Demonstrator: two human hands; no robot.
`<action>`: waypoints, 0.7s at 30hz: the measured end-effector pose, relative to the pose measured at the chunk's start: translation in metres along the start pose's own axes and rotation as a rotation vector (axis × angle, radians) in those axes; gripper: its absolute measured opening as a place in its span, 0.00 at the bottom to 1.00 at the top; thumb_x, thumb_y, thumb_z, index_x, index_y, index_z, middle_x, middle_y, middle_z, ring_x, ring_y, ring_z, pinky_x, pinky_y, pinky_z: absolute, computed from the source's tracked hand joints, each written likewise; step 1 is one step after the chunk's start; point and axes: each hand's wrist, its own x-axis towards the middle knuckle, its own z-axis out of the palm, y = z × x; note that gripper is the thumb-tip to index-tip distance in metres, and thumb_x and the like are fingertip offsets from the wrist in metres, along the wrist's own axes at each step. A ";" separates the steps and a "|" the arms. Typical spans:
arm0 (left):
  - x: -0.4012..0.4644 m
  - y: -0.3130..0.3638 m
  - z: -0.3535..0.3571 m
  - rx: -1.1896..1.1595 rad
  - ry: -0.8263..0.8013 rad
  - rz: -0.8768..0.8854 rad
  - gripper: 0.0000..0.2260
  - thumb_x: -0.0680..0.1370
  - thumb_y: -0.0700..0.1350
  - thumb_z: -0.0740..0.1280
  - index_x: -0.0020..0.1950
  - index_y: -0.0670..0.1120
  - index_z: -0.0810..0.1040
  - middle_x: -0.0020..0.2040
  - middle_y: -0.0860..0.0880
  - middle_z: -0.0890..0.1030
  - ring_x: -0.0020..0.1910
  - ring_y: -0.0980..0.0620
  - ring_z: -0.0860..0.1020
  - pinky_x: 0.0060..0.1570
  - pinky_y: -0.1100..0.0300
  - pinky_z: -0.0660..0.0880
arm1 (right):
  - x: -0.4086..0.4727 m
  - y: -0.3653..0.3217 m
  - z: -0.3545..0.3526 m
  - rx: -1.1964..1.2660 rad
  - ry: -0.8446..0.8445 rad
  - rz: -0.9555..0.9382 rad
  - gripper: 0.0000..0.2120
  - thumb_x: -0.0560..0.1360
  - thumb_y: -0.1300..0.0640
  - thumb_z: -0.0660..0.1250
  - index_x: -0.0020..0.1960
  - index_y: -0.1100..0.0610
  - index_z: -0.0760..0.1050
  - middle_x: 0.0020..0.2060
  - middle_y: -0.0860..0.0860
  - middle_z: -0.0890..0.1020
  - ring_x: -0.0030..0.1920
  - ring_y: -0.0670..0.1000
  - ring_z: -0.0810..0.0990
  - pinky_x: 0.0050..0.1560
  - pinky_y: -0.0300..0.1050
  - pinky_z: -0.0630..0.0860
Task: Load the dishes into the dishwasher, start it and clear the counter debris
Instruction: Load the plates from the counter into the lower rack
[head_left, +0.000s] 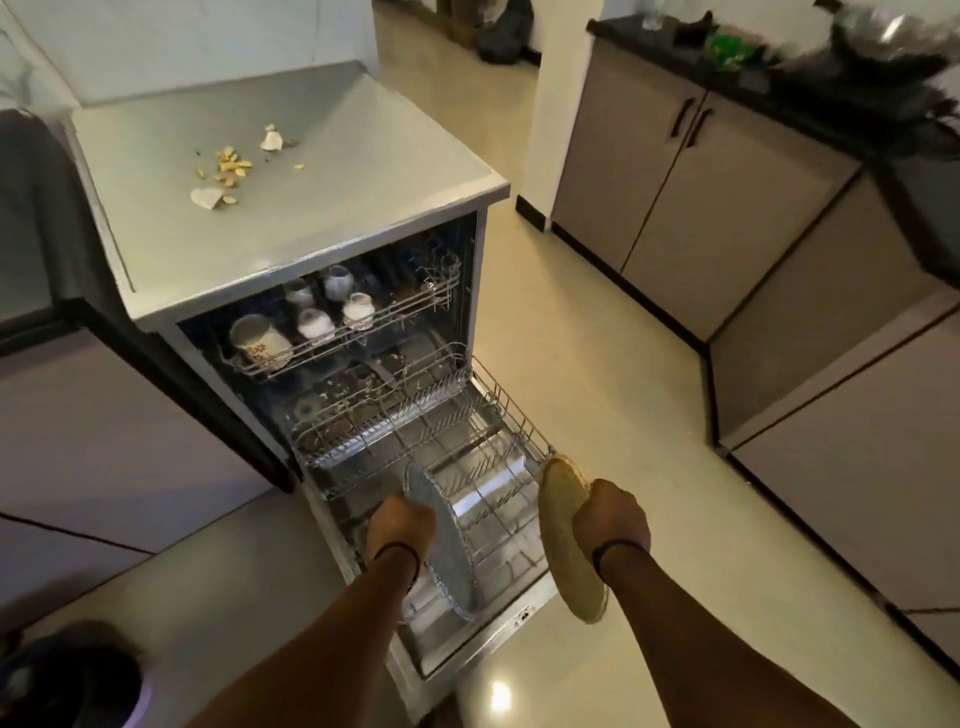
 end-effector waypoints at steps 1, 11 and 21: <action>0.013 0.009 0.012 -0.009 0.006 0.002 0.13 0.79 0.40 0.59 0.55 0.34 0.78 0.53 0.38 0.81 0.45 0.43 0.76 0.45 0.55 0.70 | 0.021 -0.004 0.004 -0.039 -0.019 -0.024 0.13 0.77 0.57 0.59 0.60 0.57 0.73 0.58 0.58 0.78 0.58 0.60 0.77 0.53 0.47 0.74; 0.117 0.056 0.083 -0.099 0.111 0.003 0.11 0.78 0.41 0.56 0.53 0.47 0.77 0.40 0.48 0.79 0.36 0.52 0.76 0.30 0.61 0.68 | 0.206 -0.059 0.047 0.069 0.080 -0.232 0.12 0.77 0.60 0.57 0.59 0.56 0.70 0.49 0.62 0.81 0.49 0.65 0.79 0.46 0.50 0.73; 0.226 0.077 0.188 -0.322 0.462 0.054 0.07 0.79 0.46 0.62 0.55 0.49 0.76 0.45 0.46 0.82 0.44 0.44 0.80 0.42 0.46 0.80 | 0.382 -0.102 0.150 0.172 0.027 -0.348 0.13 0.80 0.55 0.59 0.61 0.60 0.69 0.52 0.62 0.81 0.51 0.63 0.80 0.48 0.50 0.76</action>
